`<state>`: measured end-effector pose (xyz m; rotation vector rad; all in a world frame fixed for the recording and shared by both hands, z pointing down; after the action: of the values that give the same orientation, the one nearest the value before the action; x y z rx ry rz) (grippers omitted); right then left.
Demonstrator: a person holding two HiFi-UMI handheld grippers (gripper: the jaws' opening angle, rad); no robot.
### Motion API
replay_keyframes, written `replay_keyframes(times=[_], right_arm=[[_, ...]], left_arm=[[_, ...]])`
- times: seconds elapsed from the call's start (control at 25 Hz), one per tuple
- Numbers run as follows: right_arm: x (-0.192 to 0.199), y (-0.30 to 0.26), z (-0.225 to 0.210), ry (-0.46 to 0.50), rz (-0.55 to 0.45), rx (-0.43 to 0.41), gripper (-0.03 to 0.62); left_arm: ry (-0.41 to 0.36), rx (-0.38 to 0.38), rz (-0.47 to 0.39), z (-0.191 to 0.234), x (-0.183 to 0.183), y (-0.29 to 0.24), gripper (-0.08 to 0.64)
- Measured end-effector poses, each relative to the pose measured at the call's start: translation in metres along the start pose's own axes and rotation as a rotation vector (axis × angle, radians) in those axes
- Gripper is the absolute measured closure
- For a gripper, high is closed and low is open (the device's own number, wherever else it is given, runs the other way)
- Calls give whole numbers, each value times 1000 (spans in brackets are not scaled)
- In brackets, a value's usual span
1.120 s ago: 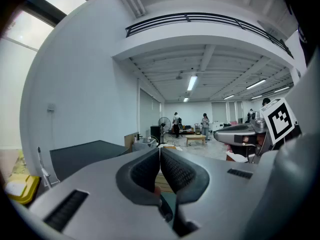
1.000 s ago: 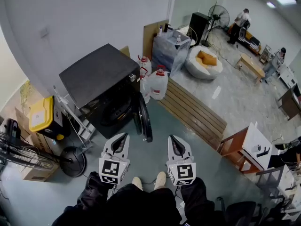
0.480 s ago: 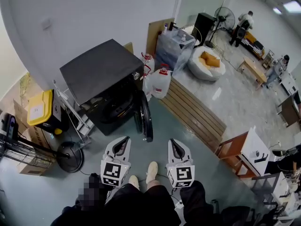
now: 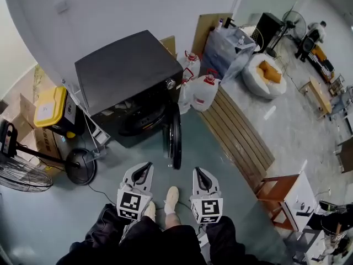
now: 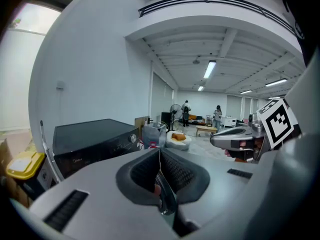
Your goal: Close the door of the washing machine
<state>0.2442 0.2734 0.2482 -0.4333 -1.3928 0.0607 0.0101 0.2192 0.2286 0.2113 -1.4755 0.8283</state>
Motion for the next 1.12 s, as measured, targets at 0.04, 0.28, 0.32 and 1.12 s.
replay_keyframes(times=[0.04,0.28,0.32,1.12], right_arm=[[8,-12,-6,-2,16,-18,577],[56,-78,-35,-45,96,-112,577],[65,-88,-38,-47,110,-126,577],[238,-215,-7,-91,336,-226,574]], left_arm=[[13,-13,10,0,5,-11,535],[57,-87,78,7,41,-69,535],[63,-98,86,8,49,-77,535],[189,-159,246,81,195,-172,535]])
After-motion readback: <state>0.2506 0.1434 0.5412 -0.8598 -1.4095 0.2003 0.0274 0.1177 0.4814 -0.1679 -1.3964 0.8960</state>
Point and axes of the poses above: the fingertips, and each gripper's own axes: y backward along the fingers, z to its left, x out of its underside, the point moved 10 cm from there along y, backward along the fingers, and after that the axes turned 6 degrees about y, right-handed, at the moved point
